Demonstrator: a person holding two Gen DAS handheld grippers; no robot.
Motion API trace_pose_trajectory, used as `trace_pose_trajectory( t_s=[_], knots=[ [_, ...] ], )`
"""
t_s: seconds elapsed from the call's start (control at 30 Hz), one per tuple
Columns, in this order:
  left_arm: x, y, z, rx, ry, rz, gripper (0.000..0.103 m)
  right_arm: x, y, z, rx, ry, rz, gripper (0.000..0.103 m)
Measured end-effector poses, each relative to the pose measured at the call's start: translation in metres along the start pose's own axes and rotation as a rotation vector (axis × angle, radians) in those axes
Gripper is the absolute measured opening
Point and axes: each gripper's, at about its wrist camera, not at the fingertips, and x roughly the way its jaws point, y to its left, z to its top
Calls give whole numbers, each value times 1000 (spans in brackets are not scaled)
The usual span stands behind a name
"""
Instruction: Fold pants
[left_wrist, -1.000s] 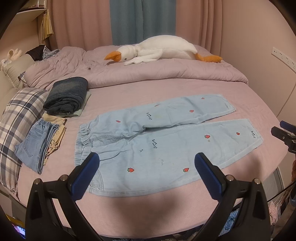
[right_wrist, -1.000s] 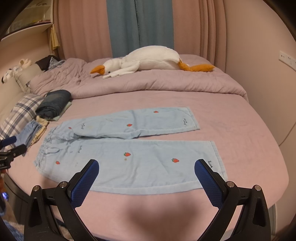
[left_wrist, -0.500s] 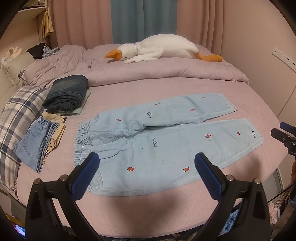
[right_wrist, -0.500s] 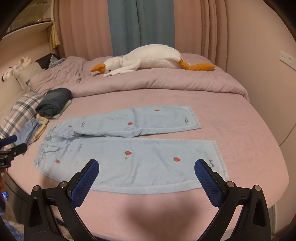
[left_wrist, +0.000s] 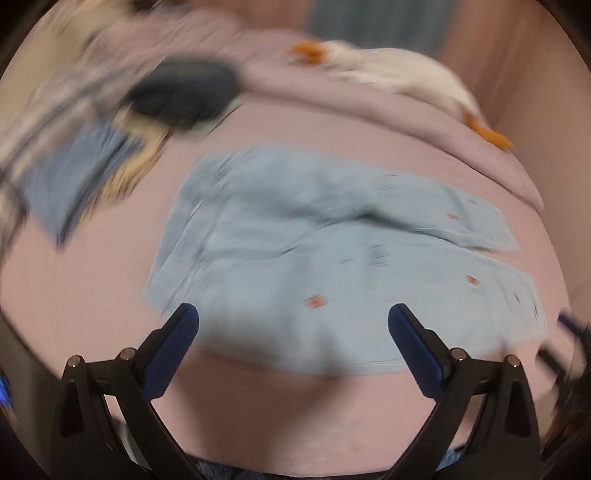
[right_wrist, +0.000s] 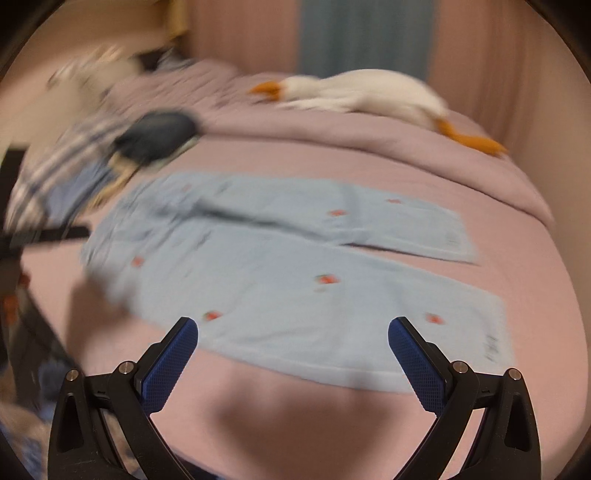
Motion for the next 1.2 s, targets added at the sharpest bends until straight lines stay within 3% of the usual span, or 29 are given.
trace_pose_trajectory(
  t_s=[0.07, 0.17, 0.3, 0.37, 0.43, 0.53, 0.6, 0.67, 0.73, 0.77, 0.9, 1.07, 1.13, 1.17, 1.2],
  knots=[
    [13, 39, -8, -137, 32, 18, 102, 19, 27, -3, -92, 7, 53, 102],
    [12, 71, -21, -241, 57, 72, 102, 43, 68, -8, -245, -2, 106, 102],
    [41, 90, -22, -355, 39, -37, 102, 70, 113, -17, -449, -18, 105, 102],
    [50, 92, -22, -387, 36, -45, 101, 79, 132, -21, -535, -43, 90, 97],
    [58, 97, -15, -401, -15, -46, 99, 90, 146, -23, -611, -59, 39, 89],
    [59, 95, 0, -406, -51, -1, 72, 98, 165, -26, -711, -124, -13, 81],
    [65, 104, 7, -403, -56, 34, 35, 100, 174, -23, -764, -157, -29, 67],
    [69, 114, 10, -412, -47, 17, 33, 106, 181, -22, -803, -140, -21, 28],
    [65, 117, 10, -399, -49, 4, 29, 108, 182, -18, -800, -99, 26, 11],
    [61, 117, 9, -385, -55, 2, 28, 106, 182, -16, -789, -93, 28, 11],
    [47, 116, 2, -342, -81, 8, 28, 91, 182, -20, -764, -79, 69, 9],
    [58, 115, -1, -262, -17, 59, 32, 100, 185, -24, -736, -38, 115, 9],
    [50, 110, -1, -210, -13, 117, 47, 91, 176, -16, -675, -27, 158, 11],
    [44, 108, -1, -179, -18, 161, 61, 86, 170, -12, -631, -16, 201, 16],
    [35, 108, -2, -156, -42, 189, 64, 79, 158, -5, -563, -9, 251, 18]
  ],
)
